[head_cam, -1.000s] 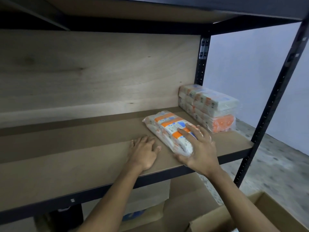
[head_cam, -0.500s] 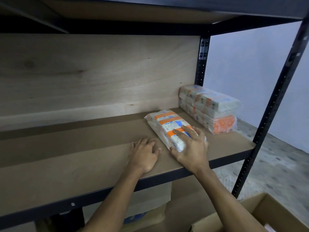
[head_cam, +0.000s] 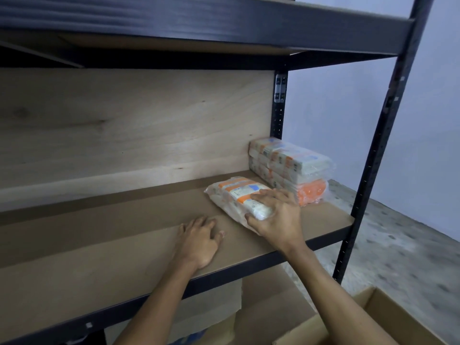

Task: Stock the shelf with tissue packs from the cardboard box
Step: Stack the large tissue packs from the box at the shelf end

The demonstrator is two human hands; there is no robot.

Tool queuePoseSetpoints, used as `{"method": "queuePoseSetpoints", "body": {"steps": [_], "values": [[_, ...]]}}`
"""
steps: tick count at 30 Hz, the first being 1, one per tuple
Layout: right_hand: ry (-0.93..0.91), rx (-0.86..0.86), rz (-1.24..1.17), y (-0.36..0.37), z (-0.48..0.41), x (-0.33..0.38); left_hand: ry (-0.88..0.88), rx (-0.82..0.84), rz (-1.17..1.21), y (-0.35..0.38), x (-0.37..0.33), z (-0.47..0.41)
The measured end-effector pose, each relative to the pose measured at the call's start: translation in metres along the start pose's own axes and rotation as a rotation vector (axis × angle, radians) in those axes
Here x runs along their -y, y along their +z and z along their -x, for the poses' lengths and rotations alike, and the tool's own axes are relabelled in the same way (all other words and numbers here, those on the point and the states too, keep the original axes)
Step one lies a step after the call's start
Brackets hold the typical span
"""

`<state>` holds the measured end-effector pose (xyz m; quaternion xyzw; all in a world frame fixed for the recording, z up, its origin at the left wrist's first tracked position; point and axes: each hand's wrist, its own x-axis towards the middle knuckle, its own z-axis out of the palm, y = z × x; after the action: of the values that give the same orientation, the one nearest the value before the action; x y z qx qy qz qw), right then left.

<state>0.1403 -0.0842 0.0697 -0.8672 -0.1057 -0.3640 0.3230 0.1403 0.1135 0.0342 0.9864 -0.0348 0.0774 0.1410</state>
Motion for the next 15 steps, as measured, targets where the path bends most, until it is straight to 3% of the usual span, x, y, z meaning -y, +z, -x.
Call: {"method": "queuePoseSetpoints", "body": {"steps": [8,15], "values": [[-0.05,-0.053,-0.02,-0.039,-0.029,-0.003,-0.019,0.032,0.042,-0.003,-0.004,-0.007],[-0.073,-0.229,-0.046,-0.074,-0.075,-0.009,0.044,0.041,0.068,0.0,-0.035,-0.03]]}}
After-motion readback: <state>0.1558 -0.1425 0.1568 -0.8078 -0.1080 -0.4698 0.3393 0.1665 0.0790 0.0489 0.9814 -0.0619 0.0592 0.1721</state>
